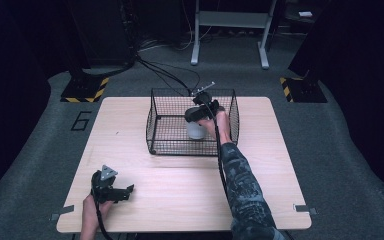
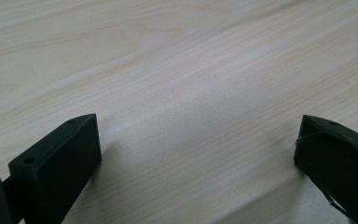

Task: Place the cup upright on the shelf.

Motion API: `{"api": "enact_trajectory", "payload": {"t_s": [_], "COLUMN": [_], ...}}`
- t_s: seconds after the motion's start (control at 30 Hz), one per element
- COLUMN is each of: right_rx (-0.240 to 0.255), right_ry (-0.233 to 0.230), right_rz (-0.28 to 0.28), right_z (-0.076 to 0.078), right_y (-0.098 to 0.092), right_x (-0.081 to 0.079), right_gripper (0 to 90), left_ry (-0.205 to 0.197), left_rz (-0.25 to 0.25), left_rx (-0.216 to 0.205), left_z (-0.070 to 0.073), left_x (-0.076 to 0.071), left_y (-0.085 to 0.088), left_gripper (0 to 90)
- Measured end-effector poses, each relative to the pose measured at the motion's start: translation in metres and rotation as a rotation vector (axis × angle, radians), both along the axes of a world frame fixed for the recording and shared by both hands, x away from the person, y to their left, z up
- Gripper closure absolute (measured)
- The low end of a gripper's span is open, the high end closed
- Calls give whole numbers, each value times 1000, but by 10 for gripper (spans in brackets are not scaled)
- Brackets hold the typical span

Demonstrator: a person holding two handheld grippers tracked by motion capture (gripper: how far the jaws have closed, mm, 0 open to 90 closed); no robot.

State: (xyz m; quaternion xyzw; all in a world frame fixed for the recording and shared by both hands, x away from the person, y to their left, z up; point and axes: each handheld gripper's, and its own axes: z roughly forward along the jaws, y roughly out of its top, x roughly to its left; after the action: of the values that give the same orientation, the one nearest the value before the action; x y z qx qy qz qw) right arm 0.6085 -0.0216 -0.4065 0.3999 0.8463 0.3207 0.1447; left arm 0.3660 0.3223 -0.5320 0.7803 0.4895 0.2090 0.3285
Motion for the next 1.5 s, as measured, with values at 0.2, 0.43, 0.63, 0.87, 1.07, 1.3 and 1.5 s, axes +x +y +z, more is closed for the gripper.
{"api": "enact_trajectory", "payload": {"t_s": [0.2, 0.43, 0.63, 0.87, 1.07, 1.3, 1.5], "right_rx": [0, 2, -6, -7, -31, -45, -43], "right_ry": [-3, -6, 3, 2, -1, -1, 19], "right_rz": [-5, -4, -4, 5, 12, 14, 19], "right_z": [-4, -7, -10, -12, -13, -13, -12], "right_y": [3, 4, 4, 3, 2, 5, 4], "right_x": [2, 3, 2, 1, -4, -7, -6], "right_gripper": [60, 59, 59, 58, 57, 56, 8], "left_ry": [0, 0, -1, -2, -2, -1, -2], "left_rz": [3, 1, -3, -2, -2, -2, -2], "left_rx": [-2, -1, 4, 5, 6, 6, 6], "left_z": [0, 0, 0, 0, 0, 0, 0], "left_x": [0, 0, 0, 0, 0, 0, 0], "left_y": [0, 0, 0, 0, 0, 0, 0], "left_gripper": [5, 5, 5, 5, 5, 5, 5]}}
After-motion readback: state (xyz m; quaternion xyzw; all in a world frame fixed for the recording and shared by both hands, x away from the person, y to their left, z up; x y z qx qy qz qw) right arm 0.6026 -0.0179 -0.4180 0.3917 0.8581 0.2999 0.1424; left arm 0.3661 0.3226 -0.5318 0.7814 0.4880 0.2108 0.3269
